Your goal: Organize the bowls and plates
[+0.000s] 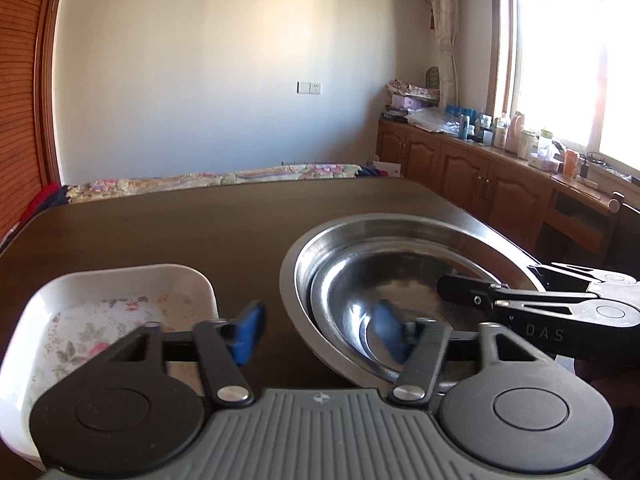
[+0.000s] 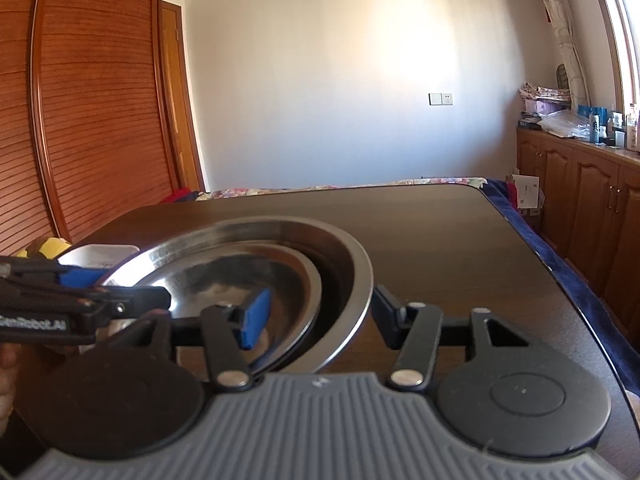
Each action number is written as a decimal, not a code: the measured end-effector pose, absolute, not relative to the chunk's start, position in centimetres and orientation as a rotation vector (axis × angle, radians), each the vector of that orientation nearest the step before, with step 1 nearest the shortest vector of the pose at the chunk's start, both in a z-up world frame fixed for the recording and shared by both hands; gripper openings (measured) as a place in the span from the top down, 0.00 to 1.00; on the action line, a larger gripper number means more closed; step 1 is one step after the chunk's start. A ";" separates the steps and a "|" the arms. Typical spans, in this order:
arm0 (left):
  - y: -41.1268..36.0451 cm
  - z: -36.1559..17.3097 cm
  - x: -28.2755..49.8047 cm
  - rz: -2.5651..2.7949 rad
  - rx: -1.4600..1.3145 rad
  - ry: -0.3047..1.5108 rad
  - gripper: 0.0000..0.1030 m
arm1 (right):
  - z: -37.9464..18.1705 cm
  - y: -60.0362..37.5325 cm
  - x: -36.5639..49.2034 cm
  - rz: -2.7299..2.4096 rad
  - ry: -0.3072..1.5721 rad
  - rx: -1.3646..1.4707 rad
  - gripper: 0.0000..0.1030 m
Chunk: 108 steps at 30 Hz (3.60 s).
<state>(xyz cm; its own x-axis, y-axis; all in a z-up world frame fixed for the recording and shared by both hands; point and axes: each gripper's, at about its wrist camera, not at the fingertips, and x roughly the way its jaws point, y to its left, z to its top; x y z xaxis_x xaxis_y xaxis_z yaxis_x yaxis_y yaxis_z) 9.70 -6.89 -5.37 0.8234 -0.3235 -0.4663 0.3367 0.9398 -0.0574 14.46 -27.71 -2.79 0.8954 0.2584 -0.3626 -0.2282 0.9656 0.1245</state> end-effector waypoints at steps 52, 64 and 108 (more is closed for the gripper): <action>0.2 0.3 10.5 -0.191 -0.033 0.435 0.70 | 1.9 -22.4 17.2 0.511 0.305 0.096 0.64; 4.3 0.1 10.0 -0.208 -0.070 0.436 0.70 | 2.8 -19.0 16.8 0.509 0.317 0.066 0.64; 7.4 -2.7 8.9 -0.153 -0.028 0.518 0.69 | -0.6 -15.2 15.4 0.546 0.431 0.055 0.63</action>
